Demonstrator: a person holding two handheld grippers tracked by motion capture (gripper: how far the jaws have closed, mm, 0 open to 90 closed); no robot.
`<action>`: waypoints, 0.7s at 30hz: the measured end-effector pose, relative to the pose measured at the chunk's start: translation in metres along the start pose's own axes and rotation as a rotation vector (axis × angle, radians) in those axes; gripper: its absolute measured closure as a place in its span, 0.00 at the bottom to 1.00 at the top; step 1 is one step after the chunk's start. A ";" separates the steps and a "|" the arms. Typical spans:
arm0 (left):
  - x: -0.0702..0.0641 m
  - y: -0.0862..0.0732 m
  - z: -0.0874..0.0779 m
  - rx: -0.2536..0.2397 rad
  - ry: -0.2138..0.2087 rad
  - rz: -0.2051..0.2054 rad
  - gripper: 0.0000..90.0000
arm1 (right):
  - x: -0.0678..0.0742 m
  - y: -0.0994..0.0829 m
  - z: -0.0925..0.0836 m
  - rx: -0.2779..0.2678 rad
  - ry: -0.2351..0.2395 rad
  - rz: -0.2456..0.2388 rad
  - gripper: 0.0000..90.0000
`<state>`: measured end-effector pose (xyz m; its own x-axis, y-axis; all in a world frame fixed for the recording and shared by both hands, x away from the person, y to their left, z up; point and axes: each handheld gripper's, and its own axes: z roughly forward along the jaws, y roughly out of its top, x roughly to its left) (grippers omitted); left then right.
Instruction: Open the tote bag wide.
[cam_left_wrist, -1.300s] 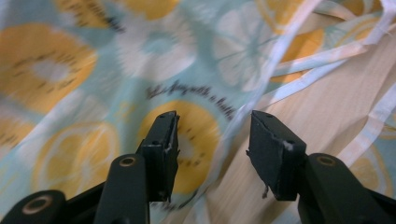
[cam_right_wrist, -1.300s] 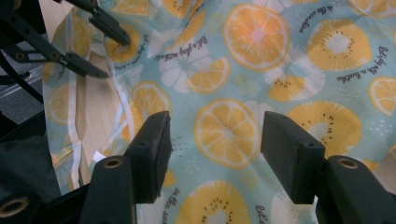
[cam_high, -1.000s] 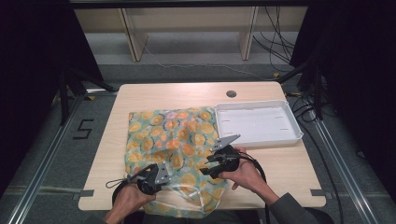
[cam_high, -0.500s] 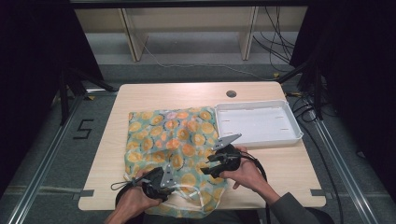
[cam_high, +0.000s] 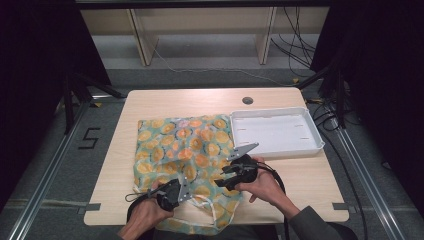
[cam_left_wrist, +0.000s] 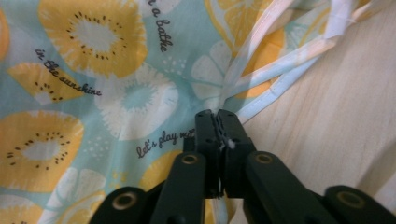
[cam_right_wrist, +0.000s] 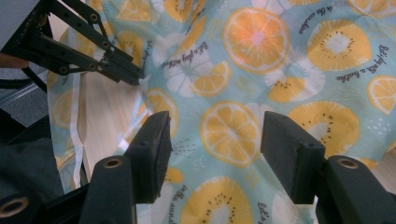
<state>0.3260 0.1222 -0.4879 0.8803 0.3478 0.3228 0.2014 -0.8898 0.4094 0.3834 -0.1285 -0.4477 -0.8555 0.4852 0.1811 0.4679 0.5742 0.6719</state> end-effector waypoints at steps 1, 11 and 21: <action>0.000 0.001 -0.001 -0.011 0.001 -0.005 0.99 | 0.000 0.000 0.000 0.004 0.001 0.000 0.48; 0.019 0.006 -0.023 -0.069 0.014 -0.035 1.00 | 0.002 0.002 0.001 -0.007 -0.002 -0.021 0.48; 0.086 0.031 -0.060 -0.168 0.090 -0.137 1.00 | 0.006 0.016 -0.026 -0.077 0.016 -0.067 0.49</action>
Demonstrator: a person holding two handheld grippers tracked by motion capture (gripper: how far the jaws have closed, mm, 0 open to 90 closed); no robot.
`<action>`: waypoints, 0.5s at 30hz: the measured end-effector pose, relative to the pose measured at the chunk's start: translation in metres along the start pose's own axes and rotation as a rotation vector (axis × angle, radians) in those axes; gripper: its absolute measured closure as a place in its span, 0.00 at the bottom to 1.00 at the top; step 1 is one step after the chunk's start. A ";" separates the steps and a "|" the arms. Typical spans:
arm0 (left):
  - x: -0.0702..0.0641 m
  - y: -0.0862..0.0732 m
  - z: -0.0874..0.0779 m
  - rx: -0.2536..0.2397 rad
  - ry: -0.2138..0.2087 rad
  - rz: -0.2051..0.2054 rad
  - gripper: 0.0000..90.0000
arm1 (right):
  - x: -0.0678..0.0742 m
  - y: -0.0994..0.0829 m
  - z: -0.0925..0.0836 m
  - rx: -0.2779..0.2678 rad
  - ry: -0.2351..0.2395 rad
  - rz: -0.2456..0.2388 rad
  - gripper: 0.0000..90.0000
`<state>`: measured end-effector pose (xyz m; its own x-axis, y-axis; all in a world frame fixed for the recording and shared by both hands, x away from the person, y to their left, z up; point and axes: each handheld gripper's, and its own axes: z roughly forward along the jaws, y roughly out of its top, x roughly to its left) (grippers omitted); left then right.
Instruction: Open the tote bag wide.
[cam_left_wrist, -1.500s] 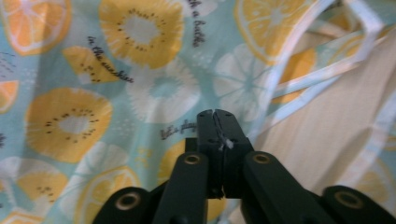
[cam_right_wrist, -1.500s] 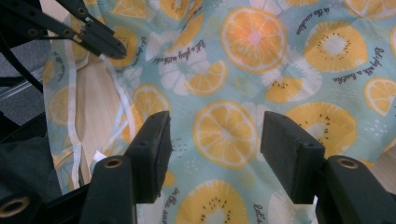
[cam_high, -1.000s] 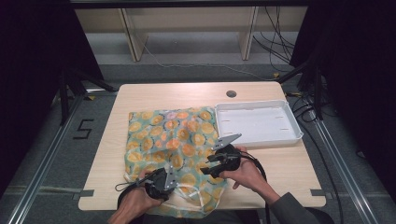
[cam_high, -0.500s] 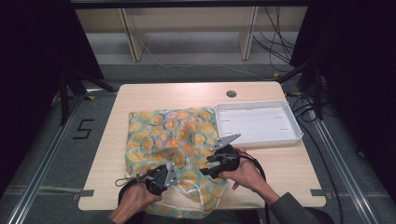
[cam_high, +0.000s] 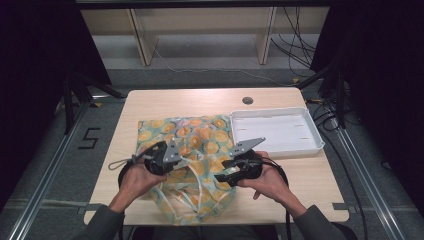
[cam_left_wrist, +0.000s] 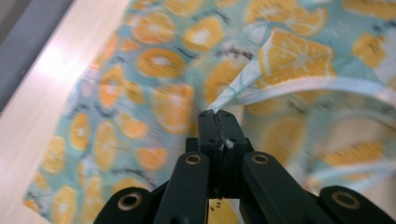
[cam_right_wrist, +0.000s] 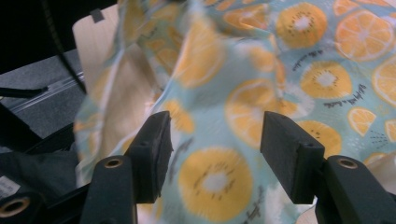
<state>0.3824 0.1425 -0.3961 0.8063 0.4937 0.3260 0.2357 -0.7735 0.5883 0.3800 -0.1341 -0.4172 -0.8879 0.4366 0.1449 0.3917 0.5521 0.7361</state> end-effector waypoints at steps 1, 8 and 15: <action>0.009 0.004 -0.001 0.009 -0.003 -0.002 1.00 | 0.001 0.001 -0.001 0.000 0.005 -0.009 0.49; 0.048 0.017 0.006 0.017 -0.026 -0.068 1.00 | 0.013 0.004 0.001 -0.002 0.041 -0.073 0.47; 0.066 0.016 0.016 0.036 -0.067 -0.120 1.00 | 0.025 0.004 0.011 0.071 -0.023 -0.148 0.43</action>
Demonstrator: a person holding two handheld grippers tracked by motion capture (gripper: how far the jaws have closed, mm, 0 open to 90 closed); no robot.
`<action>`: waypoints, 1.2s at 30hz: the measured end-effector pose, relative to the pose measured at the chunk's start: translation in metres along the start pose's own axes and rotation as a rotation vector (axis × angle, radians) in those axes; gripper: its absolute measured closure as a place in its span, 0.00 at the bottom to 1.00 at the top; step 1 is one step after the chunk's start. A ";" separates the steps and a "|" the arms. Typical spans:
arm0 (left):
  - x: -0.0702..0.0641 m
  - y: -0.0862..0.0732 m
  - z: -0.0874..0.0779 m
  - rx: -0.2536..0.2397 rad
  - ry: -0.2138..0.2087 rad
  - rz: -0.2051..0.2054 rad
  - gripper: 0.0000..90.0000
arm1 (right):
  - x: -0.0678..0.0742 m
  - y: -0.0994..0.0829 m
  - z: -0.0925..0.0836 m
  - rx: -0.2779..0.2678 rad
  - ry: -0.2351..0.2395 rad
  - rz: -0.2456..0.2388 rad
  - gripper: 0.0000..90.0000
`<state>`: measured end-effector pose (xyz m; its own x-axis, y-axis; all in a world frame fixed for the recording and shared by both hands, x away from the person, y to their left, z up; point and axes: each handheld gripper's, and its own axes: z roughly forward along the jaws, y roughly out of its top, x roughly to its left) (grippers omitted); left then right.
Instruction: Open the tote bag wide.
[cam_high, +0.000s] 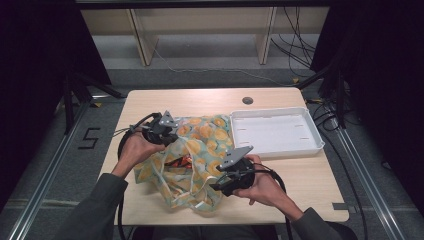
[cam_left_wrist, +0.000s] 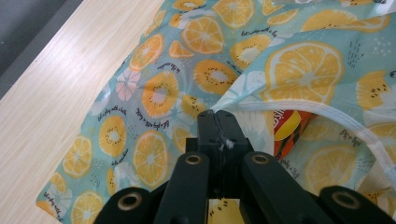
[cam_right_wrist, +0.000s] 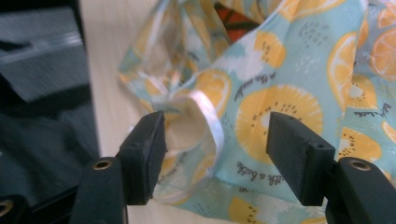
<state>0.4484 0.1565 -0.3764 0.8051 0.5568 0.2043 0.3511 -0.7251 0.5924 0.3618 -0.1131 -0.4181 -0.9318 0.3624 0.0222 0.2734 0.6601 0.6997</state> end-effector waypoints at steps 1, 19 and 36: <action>0.000 0.000 0.001 0.001 0.002 -0.001 1.00 | 0.000 0.001 0.005 0.010 -0.022 -0.031 0.44; -0.013 -0.018 -0.018 -0.067 -0.033 -0.077 0.64 | -0.036 0.031 0.010 -0.132 -0.058 -0.002 1.00; -0.100 -0.113 -0.013 -0.078 -0.088 0.060 0.53 | -0.068 0.046 0.017 -0.154 -0.020 0.112 1.00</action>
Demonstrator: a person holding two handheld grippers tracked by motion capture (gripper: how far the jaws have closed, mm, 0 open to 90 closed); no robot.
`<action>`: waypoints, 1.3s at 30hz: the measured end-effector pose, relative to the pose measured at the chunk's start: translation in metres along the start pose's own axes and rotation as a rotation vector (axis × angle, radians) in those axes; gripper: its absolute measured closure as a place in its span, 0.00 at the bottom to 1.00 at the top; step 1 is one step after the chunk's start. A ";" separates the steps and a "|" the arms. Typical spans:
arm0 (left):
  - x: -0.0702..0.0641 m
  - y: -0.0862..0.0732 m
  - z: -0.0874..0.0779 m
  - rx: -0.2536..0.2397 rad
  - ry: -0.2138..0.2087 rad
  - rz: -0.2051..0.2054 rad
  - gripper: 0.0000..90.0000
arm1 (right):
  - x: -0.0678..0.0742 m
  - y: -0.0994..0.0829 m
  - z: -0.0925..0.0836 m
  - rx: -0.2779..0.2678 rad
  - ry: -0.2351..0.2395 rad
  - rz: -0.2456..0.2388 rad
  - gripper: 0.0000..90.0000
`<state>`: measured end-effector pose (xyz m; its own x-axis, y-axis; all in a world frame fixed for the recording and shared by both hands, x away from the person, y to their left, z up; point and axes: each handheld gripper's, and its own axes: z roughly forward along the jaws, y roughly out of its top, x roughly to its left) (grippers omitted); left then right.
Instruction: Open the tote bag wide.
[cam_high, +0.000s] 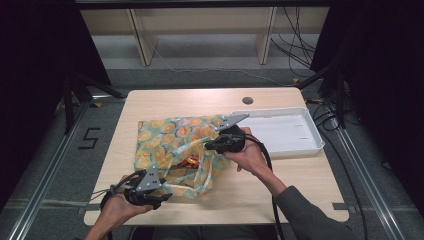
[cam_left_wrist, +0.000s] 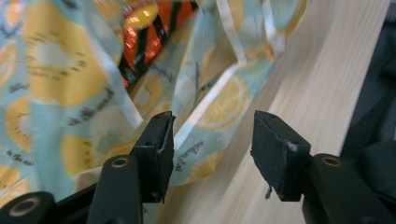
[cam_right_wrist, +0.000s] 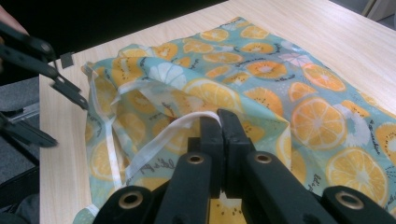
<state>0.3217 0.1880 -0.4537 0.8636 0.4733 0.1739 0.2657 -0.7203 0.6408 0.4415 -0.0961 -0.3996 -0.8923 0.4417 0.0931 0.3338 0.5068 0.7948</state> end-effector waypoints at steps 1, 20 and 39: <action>-0.002 0.000 0.003 0.003 0.007 0.020 0.53 | 0.001 0.000 0.000 0.008 0.001 0.018 1.00; 0.017 0.038 -0.021 -0.031 0.083 0.164 1.00 | -0.010 -0.005 -0.003 0.025 -0.018 0.034 1.00; 0.195 0.062 0.034 0.005 0.167 -0.374 0.99 | -0.023 -0.020 -0.003 0.097 -0.024 0.041 0.99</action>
<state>0.5207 0.2186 -0.4056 0.6258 0.7784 0.0488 0.5505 -0.4852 0.6794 0.4542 -0.1183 -0.4159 -0.8705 0.4800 0.1089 0.3983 0.5568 0.7289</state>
